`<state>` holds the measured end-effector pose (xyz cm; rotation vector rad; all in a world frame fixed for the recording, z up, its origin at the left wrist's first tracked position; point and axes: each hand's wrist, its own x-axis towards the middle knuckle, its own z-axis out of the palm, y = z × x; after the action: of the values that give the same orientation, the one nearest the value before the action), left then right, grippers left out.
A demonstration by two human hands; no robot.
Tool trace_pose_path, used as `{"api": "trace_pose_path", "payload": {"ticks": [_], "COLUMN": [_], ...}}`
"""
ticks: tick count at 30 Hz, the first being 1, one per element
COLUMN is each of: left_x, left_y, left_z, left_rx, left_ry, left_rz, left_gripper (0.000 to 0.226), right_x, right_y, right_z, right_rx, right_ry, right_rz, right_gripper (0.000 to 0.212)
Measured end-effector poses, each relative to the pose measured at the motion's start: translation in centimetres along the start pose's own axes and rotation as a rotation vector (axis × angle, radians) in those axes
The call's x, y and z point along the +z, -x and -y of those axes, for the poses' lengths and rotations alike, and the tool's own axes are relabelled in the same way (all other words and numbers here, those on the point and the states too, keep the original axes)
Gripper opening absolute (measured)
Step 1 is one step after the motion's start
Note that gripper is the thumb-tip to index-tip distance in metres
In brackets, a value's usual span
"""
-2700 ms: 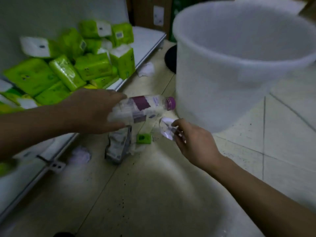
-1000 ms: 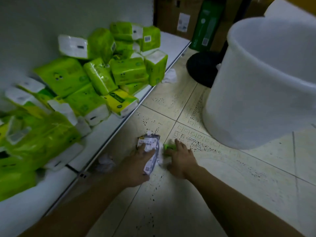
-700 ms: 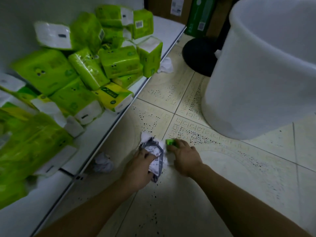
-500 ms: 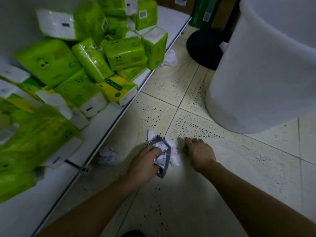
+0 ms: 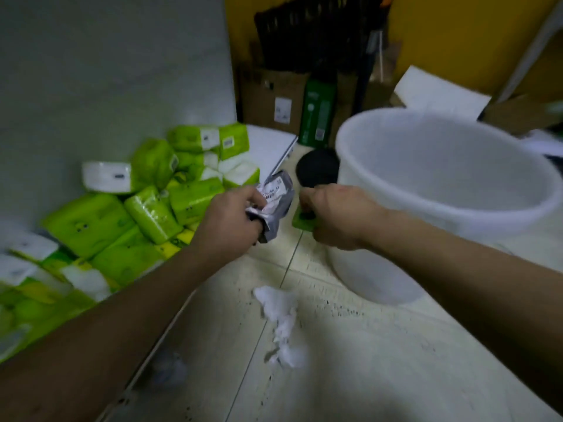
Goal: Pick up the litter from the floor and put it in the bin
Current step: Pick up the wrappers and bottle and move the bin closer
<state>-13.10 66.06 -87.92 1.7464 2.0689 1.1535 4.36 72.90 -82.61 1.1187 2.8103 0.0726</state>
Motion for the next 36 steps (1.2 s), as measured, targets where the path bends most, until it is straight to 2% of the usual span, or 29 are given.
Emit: {"api": "trace_pose_path", "payload": {"ticks": [2,5,10,12,16,21,29,36], "left_x": [-1.5,-2.8,-0.7,1.8,6.9,8.2,5.8,3.6], "left_y": [-2.7,-5.8,-9.5,-10.3,-9.5,-7.9,-7.6,-4.8], "left_z": [-3.0,-7.5,-13.4,-15.6,-17.4,-15.5,-13.9,-10.5], "left_rx": [0.054,0.217,0.274,0.251,0.198,0.173,0.271,0.305], "left_ry": [0.000,-0.070,-0.101,-0.082,-0.135,-0.295,-0.257,-0.320], "left_rz": [-0.042,-0.085,-0.041,-0.002,0.237,0.114,0.129,0.219], "left_gripper": [0.026,0.029,0.019,0.022,0.056,0.056,0.070,0.067], "right_x": [-4.1,-8.2,-7.8,-6.1,-3.1,-1.7,-1.9,-2.0], "right_y": [0.9,2.6,5.8,6.8,8.9,9.6,9.0,7.8], "right_z": [-1.8,-5.7,-12.7,-14.6,-16.9,-16.3,-15.0,-12.3], "right_rx": [0.029,0.109,0.323,0.395,0.460,0.438,0.320,0.213], "right_ry": [0.021,-0.070,-0.324,-0.390,-0.486,-0.522,-0.426,-0.316], "right_rz": [-0.080,-0.231,-0.461,-0.448,-0.428,-0.446,-0.404,-0.404], "right_gripper": [0.036,0.035,0.034,0.037,0.049,0.053,0.067,0.071]}}
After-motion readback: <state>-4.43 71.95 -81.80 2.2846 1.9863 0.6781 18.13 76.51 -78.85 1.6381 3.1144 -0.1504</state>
